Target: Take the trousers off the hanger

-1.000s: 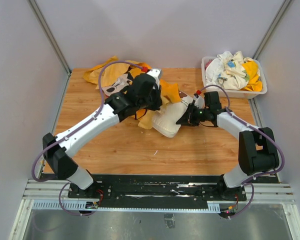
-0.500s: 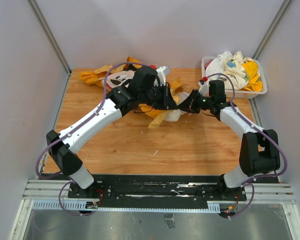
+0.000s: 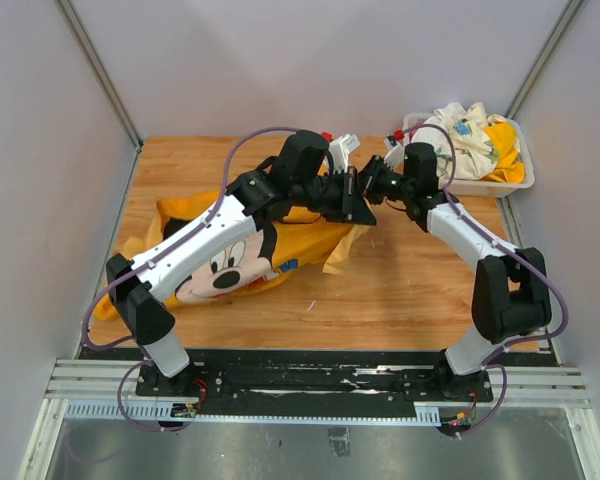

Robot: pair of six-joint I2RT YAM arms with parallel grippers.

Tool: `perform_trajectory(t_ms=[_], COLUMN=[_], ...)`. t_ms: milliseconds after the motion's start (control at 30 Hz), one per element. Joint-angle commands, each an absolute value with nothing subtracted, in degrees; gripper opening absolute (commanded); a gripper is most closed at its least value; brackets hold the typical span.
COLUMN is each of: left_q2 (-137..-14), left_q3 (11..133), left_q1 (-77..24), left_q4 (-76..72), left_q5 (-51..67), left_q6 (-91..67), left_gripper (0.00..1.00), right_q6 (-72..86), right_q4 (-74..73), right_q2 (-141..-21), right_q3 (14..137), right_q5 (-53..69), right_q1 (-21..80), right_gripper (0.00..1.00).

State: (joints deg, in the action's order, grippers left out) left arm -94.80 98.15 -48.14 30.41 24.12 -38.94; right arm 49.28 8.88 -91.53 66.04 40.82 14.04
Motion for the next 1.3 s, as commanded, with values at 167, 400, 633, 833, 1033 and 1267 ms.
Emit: perform_trajectory(t_ms=[167,400,633,833,1033,1267], left_q2=[-95.20,-90.15,-92.65,-88.19,-83.05,-77.63], left_q3=[104.20,90.23,97.09,88.57,83.02,71.97], left_q1=[-46.34,-43.86,-41.90,-41.79,-40.88,-40.78], left_q4=[26.64,23.99,27.06,23.63,26.24,35.25], left_q5=[29.30,27.59,26.60,26.43,21.20,12.95], left_q6=[-38.16,-37.80,-34.62,-36.98,-40.33,-43.47], left_gripper=[0.00,0.00,0.00,0.12,0.36,0.16], right_q6=[49.35,48.17,48.17,44.78,39.54,36.54], right_q4=[13.97,13.12,12.73,8.32,3.38,0.54], right_q2=[-96.89,-94.24,-89.38,-85.97,-83.77,-82.41], right_q3=[61.52,57.14,53.65,53.15,52.64,52.40], right_q5=[40.33,40.27,39.45,41.39,40.62,40.88], right_q1=[23.95,21.89,17.79,13.58,13.54,13.54], right_gripper=[0.10,0.09,0.04,0.04,0.05,0.07])
